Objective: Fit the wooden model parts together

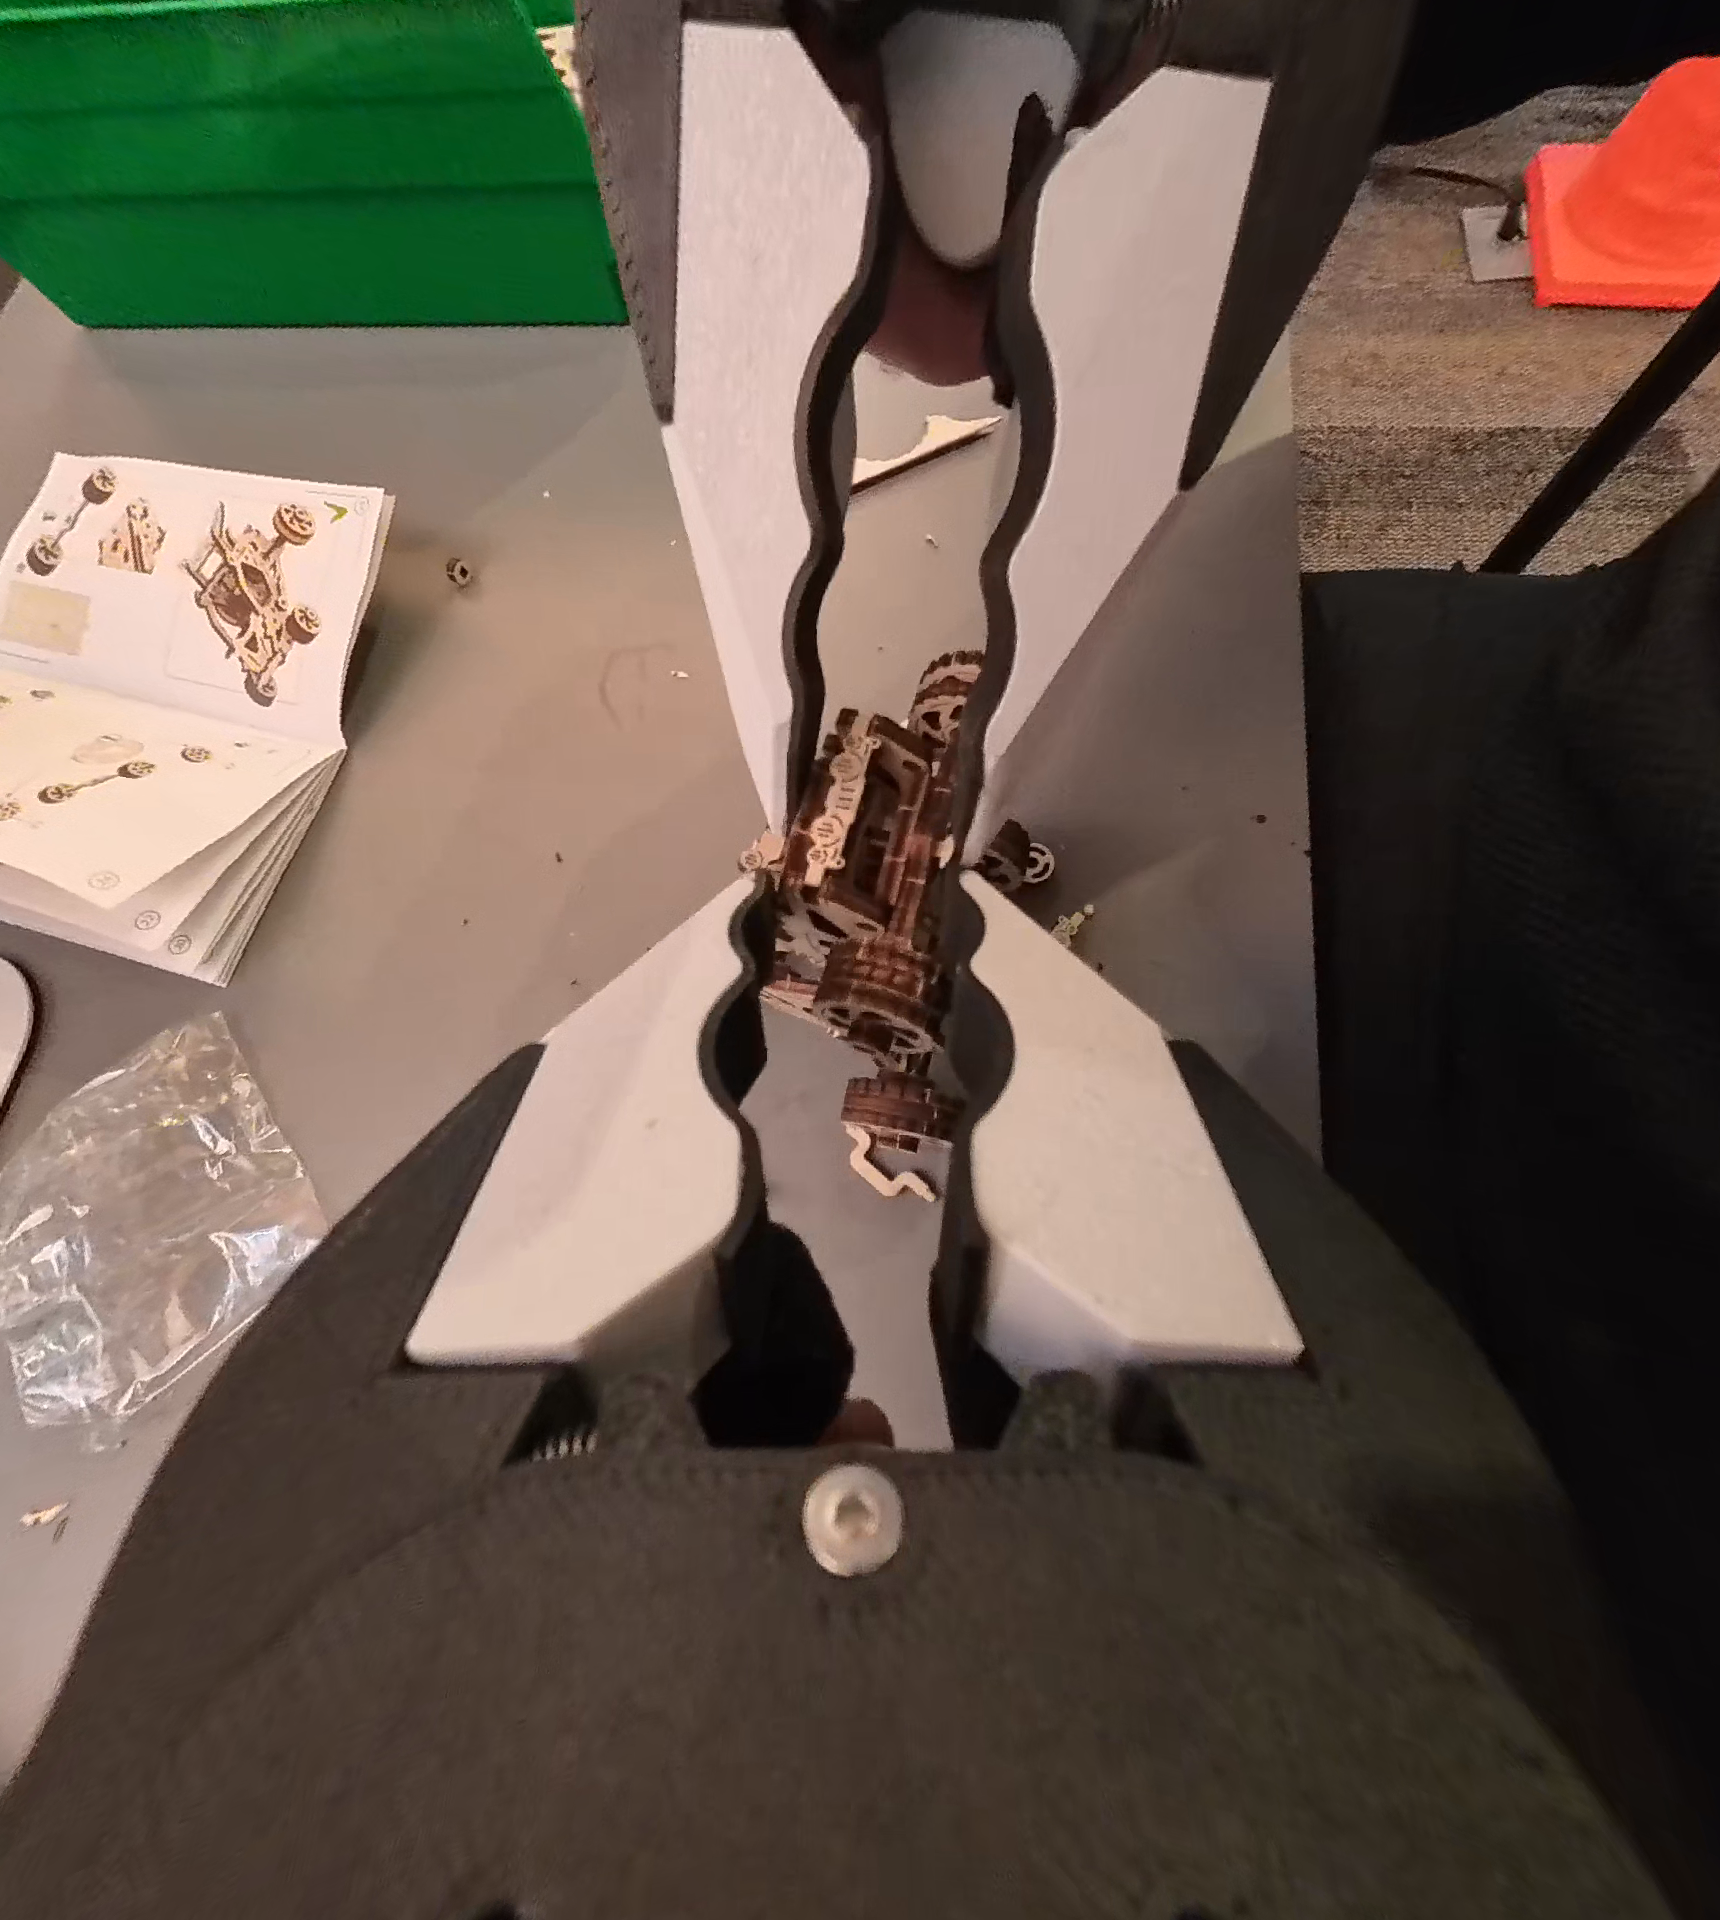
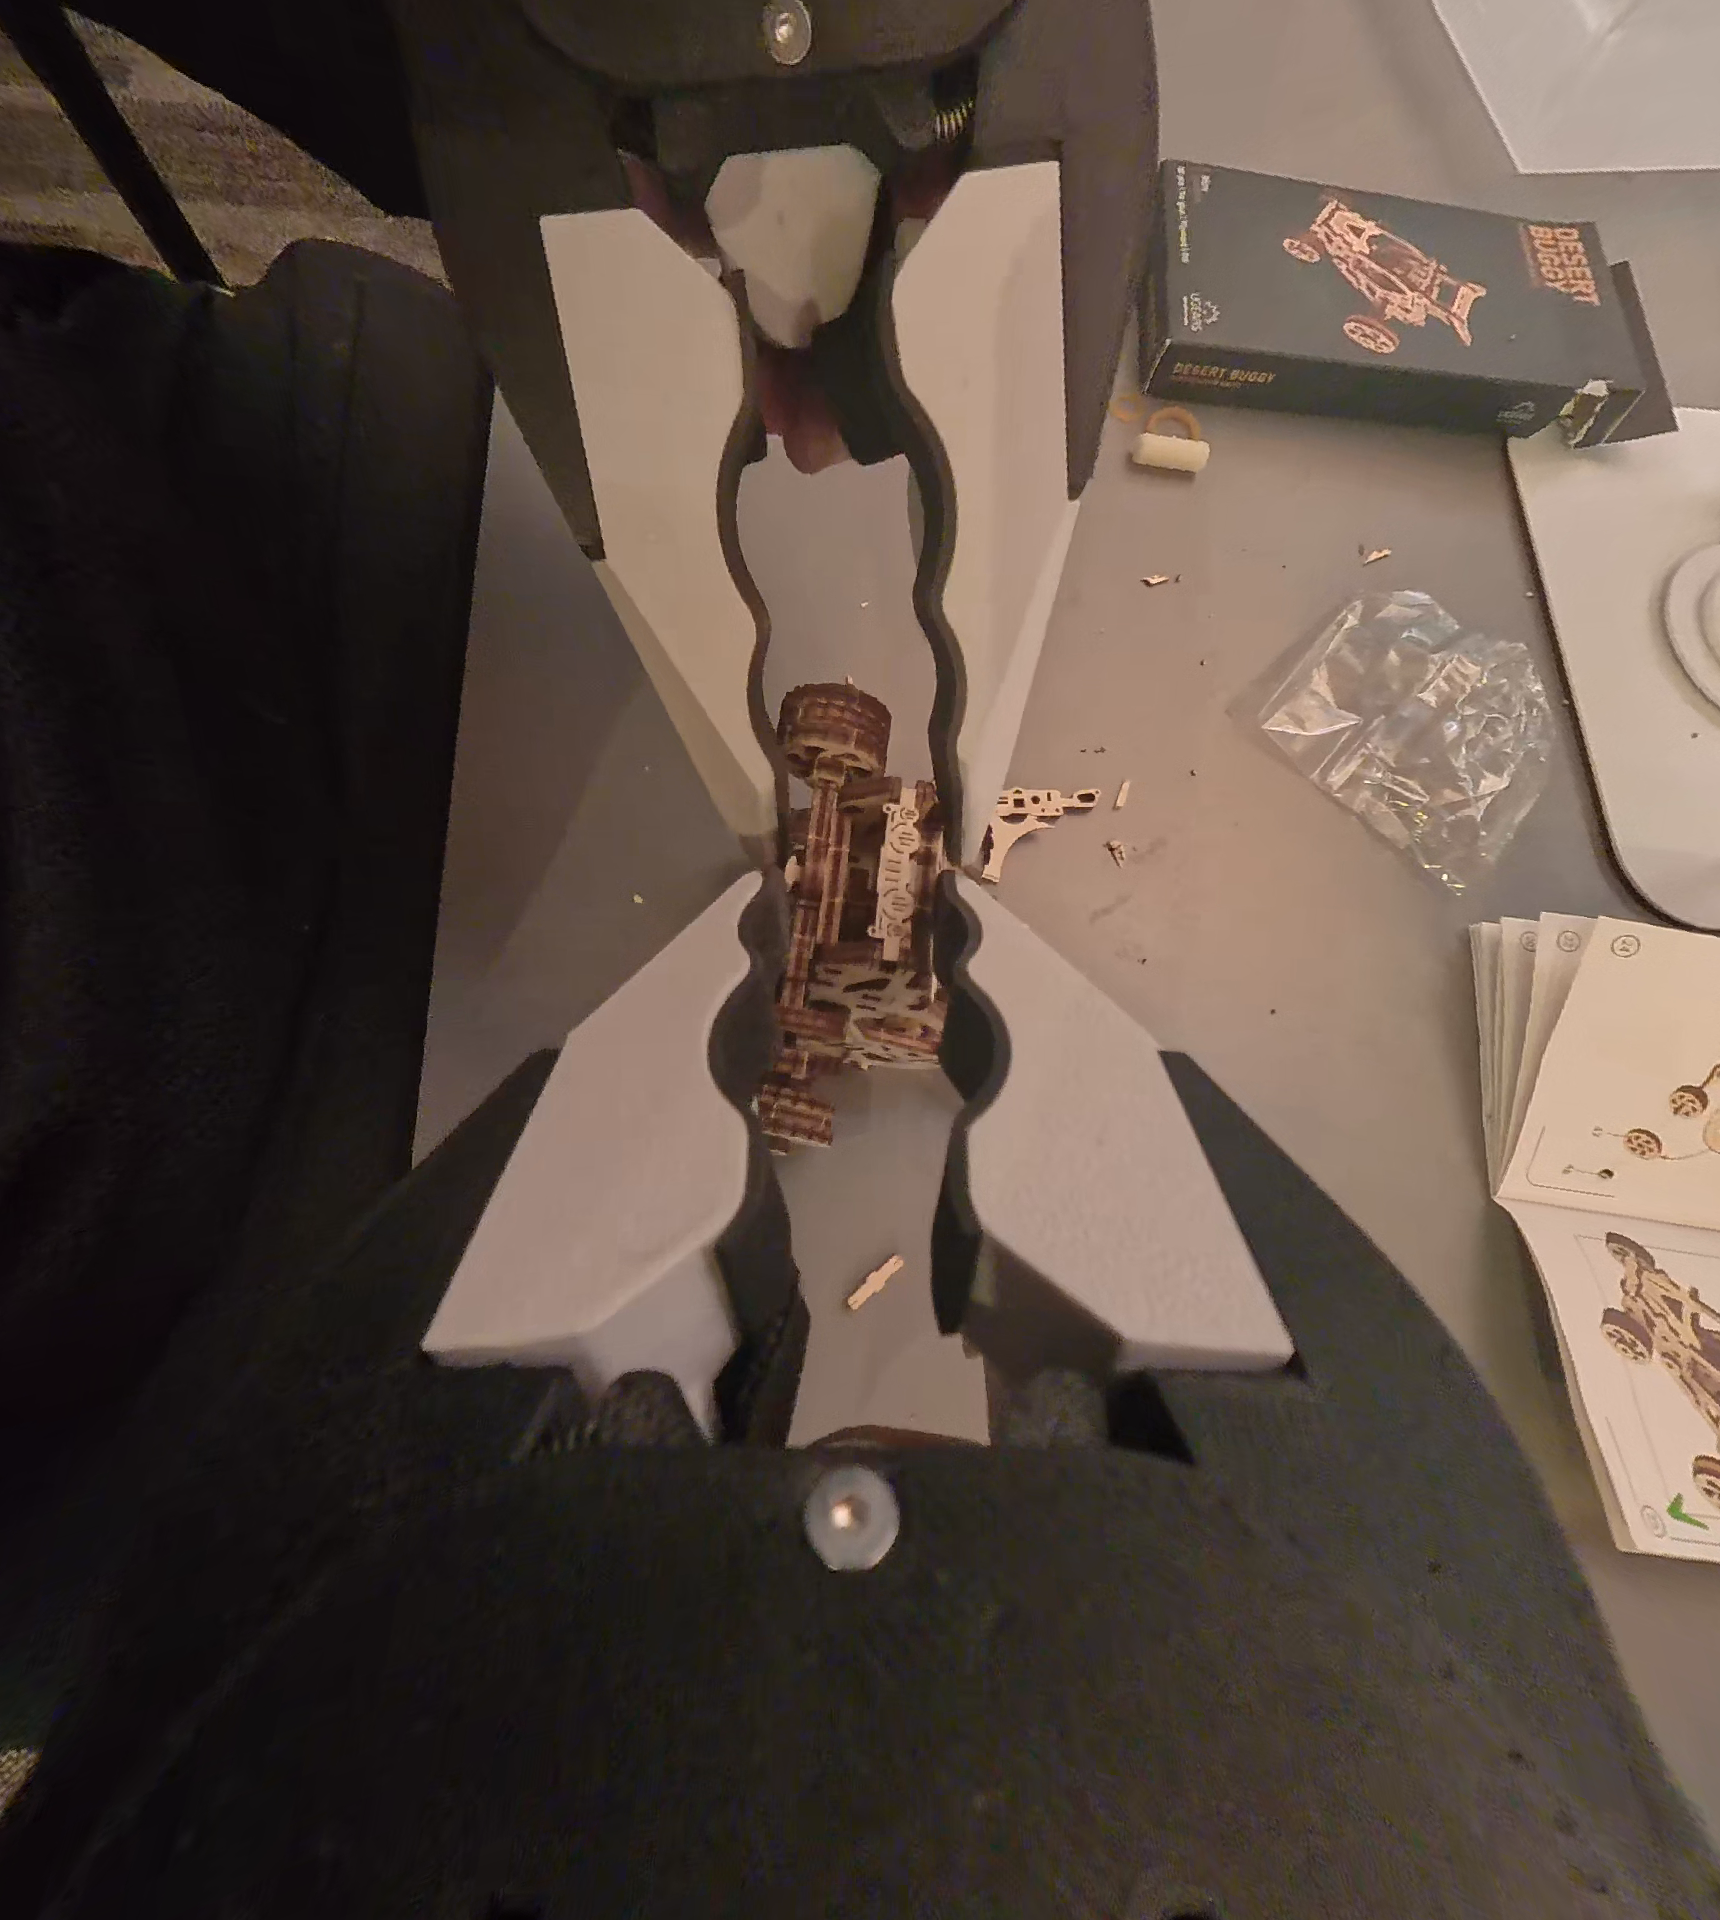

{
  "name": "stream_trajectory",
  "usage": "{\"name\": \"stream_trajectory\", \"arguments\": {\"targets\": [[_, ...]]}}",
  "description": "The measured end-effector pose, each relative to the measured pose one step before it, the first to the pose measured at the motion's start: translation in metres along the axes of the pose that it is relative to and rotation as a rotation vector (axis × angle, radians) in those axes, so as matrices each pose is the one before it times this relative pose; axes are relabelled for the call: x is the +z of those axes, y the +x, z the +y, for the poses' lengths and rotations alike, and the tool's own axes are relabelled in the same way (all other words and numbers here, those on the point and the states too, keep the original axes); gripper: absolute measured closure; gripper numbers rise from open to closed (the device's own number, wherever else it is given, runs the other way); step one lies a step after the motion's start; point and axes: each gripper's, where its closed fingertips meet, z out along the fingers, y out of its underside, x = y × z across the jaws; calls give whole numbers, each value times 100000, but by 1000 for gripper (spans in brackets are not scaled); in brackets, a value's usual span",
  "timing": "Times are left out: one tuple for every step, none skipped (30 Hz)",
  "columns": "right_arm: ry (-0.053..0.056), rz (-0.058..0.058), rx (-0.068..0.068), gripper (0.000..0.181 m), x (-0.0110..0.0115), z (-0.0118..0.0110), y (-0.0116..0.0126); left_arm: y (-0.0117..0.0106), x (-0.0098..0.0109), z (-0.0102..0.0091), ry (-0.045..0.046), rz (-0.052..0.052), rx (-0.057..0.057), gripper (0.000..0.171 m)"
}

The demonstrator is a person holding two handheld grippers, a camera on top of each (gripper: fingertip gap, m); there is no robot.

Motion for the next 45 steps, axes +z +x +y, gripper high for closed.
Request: {"name": "stream_trajectory", "arguments": {"targets": [[6,-450,4,157,-27,-2,-51,62,19,-8,-374,256,-696,144],[-103,-88,-647,157,-6,3,-47,23,-12,13,-934,335,-234,144],[-600,647,-754,158,59,-40,13,-23,-32,57,-1829,4,176,145],[-999,755,-1403,158,5,17,46,-49,37,8,-1195,176,-496,145],[-405,368,-653,158,17,18,46,-39,9,19,-1258,-269,439,146],[-235,18,-202,158,14,-22,29,-24,-19,16,-1064,-48,272,146],[-623,63,-512,158,3,-8,-1,-3,11,0,-212,268,-367,146],[-427,215,-512,158,8,13,16,-20,-5,20,46,33,-250,146],[28,264,177,159,30,-47,16,-1,-29,17,-338,116,-473,146],[-128,-242,-13,159,-31,39,-33,28,27,-22,-362,-205,504,146],[-250,-509,99,158,-51,73,22,-1,40,-15,-445,-768,1267,146],[423,-219,479,158,36,5,10,-21,-48,59,-225,-34,440,146],[1156,354,-638,156,42,-44,5,-44,-40,53,907,281,-99,145],[834,-154,1244,156,28,-32,118,-118,7,-2,1181,-204,-1407,145],[24,-178,2643,155,-30,16,214,-140,59,-24,916,-1035,-702,144],[-660,1403,2352,149,-28,31,293,47,8,-3,257,-104,964,144],[-1036,2082,-319,137,-95,37,108,3,14,-3,-471,-9,-63,144],[-1479,2362,-2966,140,-238,102,-25,-14,21,-22,-286,-124,-219,144],[-1106,3391,-3479,145,-395,31,74,58,36,-45,431,58,-119,143],[82,2383,-1953,146,-490,-135,12,-38,36,-40,290,-438,-434,143],[224,813,-109,150,-515,-234,-112,-21,33,-40,182,-258,-592,143],[238,-2086,-1528,162,-382,-307,-651,108,57,-66,298,397,-54,143],[-658,-1318,-2546,170,-144,-221,-651,35,57,-44,3,-125,139,143],[-1079,836,-1668,170,-16,-174,-280,-75,7,5,-372,-734,11,143],[-1231,678,-352,171,63,-70,-167,62,-11,-4,-142,-63,309,143],[-2785,1779,-212,171,200,243,80,65,-8,9,-167,-368,826,143],[-3275,2353,-841,170,290,417,177,-44,-10,3,-454,-799,286,143],[-2025,1912,-240,168,287,267,119,10,-6,7,-242,-143,-96,143],[471,784,-334,167,201,-114,-97,15,10,-11,-11,64,233,143],[-1071,63,-388,166,216,35,-219,-30,12,-5,-155,-400,144,143],[-2259,1772,-563,165,230,185,66,-80,25,-9,-315,-980,64,143],[-750,1949,63,169,81,-15,193,24,32,-29,-206,-710,596,143],[-964,1004,182,173,5,51,149,22,3,-18,-54,-347,477,143],[-446,-333,522,173,-3,14,12,-22,0,-8,246,-10,-492,143],[205,-347,1536,173,41,-14,36,-65,12,-15,439,-163,-641,143],[154,-289,1034,173,33,-30,9,-21,-15,10,312,61,-148,143],[139,364,104,173,46,-28,22,-36,-20,18,-287,-56,-33,143],[36,559,-159,173,43,-17,13,-34,9,-4,-326,-172,-329,143],[-170,409,-1190,173,27,15,10,-19,10,-21,208,-416,151,144],[22,198,-25,173,42,35,62,-76,10,17,-34,-1241,847,144],[524,173,872,173,80,30,103,-130,3,21,-686,-1117,569,144],[535,-327,239,174,4,-7,4,6,2,-17,-273,-18,405,144],[-292,-979,1366,174,-10,-3,6,7,14,-18,-318,21,80,144],[-235,-859,1026,174,-4,1,53,-32,15,-8,-451,2,-382,144],[237,-319,-219,174,9,12,63,-30,32,-16,10,81,-319,144]]}}
